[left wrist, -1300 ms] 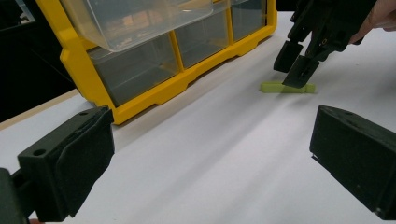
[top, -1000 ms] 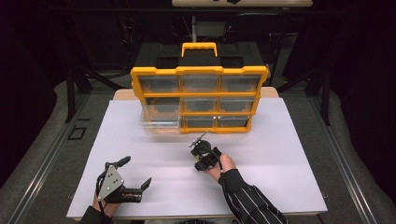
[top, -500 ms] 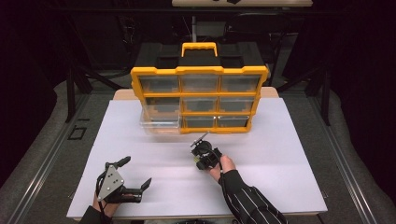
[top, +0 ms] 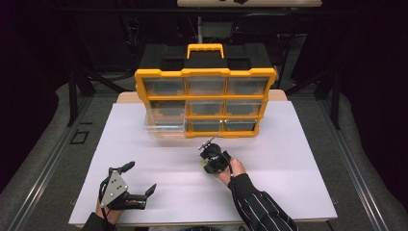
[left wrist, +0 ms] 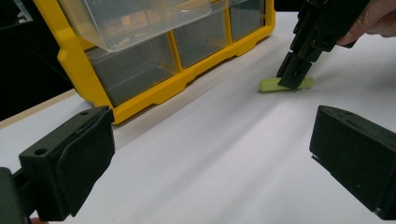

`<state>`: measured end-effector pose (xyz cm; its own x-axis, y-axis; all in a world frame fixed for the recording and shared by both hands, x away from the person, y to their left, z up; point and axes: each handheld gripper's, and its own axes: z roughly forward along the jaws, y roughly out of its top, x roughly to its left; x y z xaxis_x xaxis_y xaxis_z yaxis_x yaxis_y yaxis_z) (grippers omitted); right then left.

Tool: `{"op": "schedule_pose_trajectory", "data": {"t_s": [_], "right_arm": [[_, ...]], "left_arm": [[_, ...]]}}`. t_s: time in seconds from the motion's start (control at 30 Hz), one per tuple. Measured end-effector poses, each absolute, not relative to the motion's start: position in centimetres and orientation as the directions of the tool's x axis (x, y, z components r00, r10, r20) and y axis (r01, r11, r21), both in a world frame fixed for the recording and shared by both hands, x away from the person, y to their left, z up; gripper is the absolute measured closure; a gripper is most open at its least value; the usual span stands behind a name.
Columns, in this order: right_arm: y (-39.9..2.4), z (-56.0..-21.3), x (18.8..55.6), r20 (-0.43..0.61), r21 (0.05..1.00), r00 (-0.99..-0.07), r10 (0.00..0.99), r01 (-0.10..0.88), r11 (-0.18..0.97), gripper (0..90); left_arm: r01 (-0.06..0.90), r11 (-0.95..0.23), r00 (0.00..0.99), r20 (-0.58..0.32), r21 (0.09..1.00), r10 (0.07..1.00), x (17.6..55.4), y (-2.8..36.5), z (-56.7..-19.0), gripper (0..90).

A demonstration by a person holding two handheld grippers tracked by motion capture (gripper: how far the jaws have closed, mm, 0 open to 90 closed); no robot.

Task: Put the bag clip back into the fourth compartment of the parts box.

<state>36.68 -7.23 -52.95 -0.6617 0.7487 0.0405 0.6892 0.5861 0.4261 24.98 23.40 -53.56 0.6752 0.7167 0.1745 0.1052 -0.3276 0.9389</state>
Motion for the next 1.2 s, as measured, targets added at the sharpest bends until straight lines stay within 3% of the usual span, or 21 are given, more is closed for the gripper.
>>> {"op": "schedule_pose_trajectory", "data": {"t_s": [1.2], "right_arm": [[-9.7,-50.3,37.4,-0.009,0.558,-0.676,0.737,0.608,0.565,80.4]], "left_arm": [[0.112,-0.334,0.673,0.175,0.936,0.718,25.0,23.4,-53.6,0.3]]}}
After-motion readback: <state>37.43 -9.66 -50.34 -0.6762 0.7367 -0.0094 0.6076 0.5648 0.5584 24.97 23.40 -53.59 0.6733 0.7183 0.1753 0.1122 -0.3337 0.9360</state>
